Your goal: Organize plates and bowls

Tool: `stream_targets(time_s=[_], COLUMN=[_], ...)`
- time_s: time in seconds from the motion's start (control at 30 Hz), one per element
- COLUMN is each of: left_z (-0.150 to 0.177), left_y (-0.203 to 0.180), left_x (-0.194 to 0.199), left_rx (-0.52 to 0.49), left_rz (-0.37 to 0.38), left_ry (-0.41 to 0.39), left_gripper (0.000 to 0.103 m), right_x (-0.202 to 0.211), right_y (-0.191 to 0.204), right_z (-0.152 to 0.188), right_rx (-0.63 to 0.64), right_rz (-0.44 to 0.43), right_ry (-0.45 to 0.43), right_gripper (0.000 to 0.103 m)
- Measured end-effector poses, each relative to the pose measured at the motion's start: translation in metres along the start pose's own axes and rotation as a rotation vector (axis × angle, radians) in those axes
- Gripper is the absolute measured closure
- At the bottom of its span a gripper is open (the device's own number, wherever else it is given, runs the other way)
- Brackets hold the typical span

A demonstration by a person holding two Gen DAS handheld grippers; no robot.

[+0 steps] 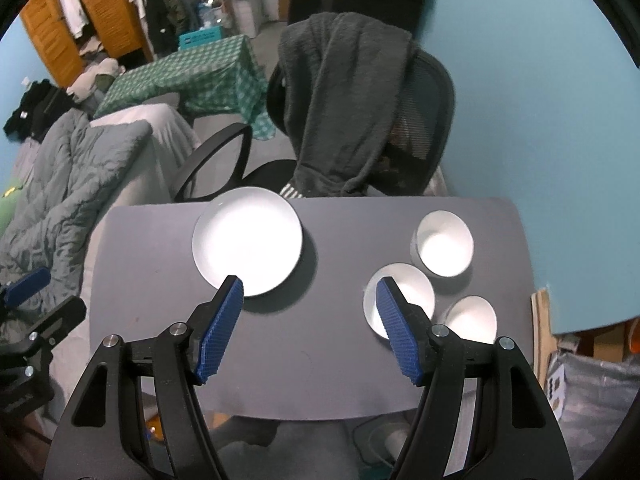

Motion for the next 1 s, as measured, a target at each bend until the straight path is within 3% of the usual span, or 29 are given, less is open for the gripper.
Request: stream_targets(time_s=[0.47,1.0], left_z=[-0.003,-0.007], left_y=[-0.028,-0.105], left_x=[0.005,-0.019], left_rx=[-0.033,-0.169], left_rz=[0.107,0.175], left_ry=[0.028,0.090], left_gripper=[0.025,0.025], right_x=[0.022,0.033], right_y=[-0.021,-0.081], right_z=[0.014,0.038], right_rx=[-0.086,-0.219], right_rz=[0.028,0.088], right_ry=[-0.016,-0.010], right_gripper=[0.034,0.034])
Point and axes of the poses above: each gripper's, at about its wrist camera, not at the fingertips, and x roughly against the way its jaws point, y to its left, z to its underside, the point moved 4 cm from there along -x, roughly the way its jaws point, and after that the axes turned 15 degrees about x, right-handed, at the moved point
